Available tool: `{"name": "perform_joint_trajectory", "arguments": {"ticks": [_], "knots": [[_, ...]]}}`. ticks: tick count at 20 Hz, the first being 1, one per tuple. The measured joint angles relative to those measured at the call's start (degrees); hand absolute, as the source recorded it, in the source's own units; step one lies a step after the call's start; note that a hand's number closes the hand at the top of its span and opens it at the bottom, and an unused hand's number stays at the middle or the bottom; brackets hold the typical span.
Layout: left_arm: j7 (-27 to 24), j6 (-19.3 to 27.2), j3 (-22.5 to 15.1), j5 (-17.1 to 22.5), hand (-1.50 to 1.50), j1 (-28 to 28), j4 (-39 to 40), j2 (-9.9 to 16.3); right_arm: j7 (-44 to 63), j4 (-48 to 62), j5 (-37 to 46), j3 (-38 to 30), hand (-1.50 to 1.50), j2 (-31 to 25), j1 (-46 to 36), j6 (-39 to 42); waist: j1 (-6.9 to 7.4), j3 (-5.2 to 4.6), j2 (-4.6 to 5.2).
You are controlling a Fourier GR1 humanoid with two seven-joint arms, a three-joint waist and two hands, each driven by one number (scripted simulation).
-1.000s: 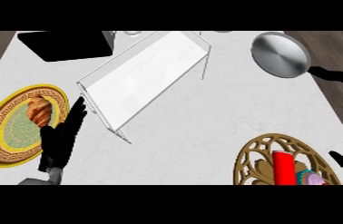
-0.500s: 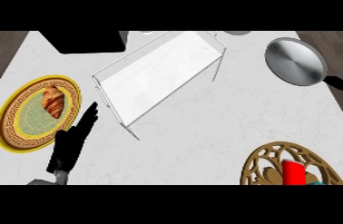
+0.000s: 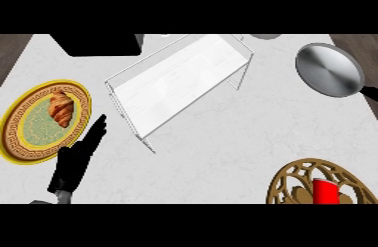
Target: Pick the cupcake from the placemat and place it in the tiered shelf
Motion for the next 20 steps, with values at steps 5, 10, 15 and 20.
{"name": "perform_joint_trajectory", "arguments": {"ticks": [5,10,15,20], "knots": [[-0.11,-0.65,0.03,-0.06,0.0,-0.54,0.3,-0.29,13.25,-11.64,11.58,1.49,-1.5,2.13,3.18,-9.17,0.7,0.04,0.17],[-0.01,-0.49,-0.47,-1.27,0.0,-1.59,1.31,-1.76,27.73,-23.92,21.76,9.79,-1.5,5.91,2.72,-11.39,1.32,0.19,0.17],[-0.05,-1.35,0.58,-1.42,0.0,-1.84,1.51,-2.14,40.14,-29.95,29.07,17.47,-1.5,8.45,0.29,-8.35,1.51,0.29,0.08],[0.44,-1.63,1.08,-2.63,0.0,-1.44,1.15,-2.87,47.63,-31.1,36.66,23.37,-1.5,12.46,-2.11,-5.96,1.38,0.34,-0.03]]}}
